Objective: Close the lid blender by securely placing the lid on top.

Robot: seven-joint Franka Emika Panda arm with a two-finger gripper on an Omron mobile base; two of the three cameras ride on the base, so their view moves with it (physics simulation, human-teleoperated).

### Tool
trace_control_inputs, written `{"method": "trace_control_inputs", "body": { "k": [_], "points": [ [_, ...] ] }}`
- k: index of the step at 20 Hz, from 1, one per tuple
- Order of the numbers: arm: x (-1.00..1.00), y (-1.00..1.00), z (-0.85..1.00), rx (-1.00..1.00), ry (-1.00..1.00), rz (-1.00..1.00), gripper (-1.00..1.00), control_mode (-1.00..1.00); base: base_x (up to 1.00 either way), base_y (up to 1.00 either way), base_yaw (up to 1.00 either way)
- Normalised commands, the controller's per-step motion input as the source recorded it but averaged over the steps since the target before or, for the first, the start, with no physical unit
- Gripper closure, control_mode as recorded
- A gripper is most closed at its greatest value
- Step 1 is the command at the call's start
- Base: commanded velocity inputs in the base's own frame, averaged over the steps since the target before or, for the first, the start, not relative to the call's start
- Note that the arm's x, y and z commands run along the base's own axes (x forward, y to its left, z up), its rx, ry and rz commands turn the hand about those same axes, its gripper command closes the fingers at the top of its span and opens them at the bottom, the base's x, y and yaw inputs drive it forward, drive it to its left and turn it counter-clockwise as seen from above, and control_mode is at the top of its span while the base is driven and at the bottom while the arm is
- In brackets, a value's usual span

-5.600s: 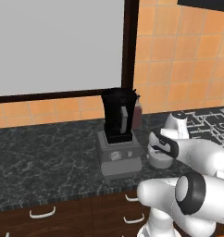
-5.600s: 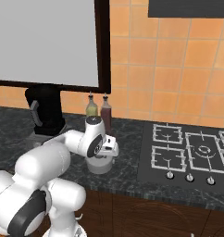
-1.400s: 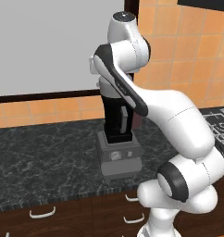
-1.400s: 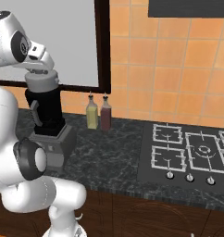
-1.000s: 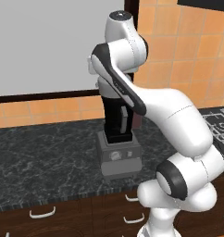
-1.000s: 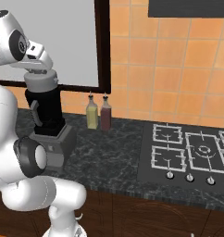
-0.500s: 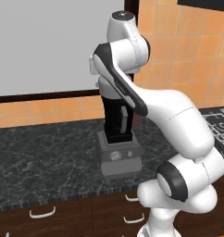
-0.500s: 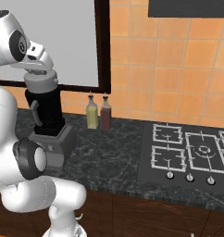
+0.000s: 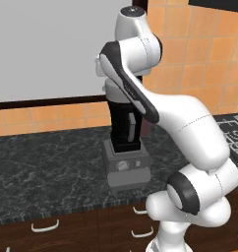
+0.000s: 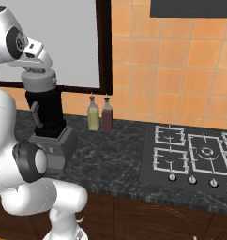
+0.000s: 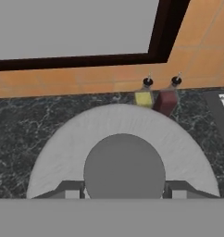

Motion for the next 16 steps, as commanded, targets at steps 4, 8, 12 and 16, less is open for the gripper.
{"method": "trace_control_inputs", "body": {
  "k": [4,8,12,16],
  "points": [
    [-0.06,-0.14,0.02,0.0,0.0,0.0,1.0,-1.0,0.0,0.0,0.0],
    [0.0,-0.21,0.0,0.0,0.0,0.0,1.0,-1.0,0.0,0.0,0.0],
    [0.0,-0.14,0.0,0.0,0.0,0.0,1.0,-1.0,0.0,0.0,0.0],
    [-0.04,-0.04,0.0,0.0,0.0,0.0,1.0,-1.0,0.0,0.0,0.0]
  ]
}}
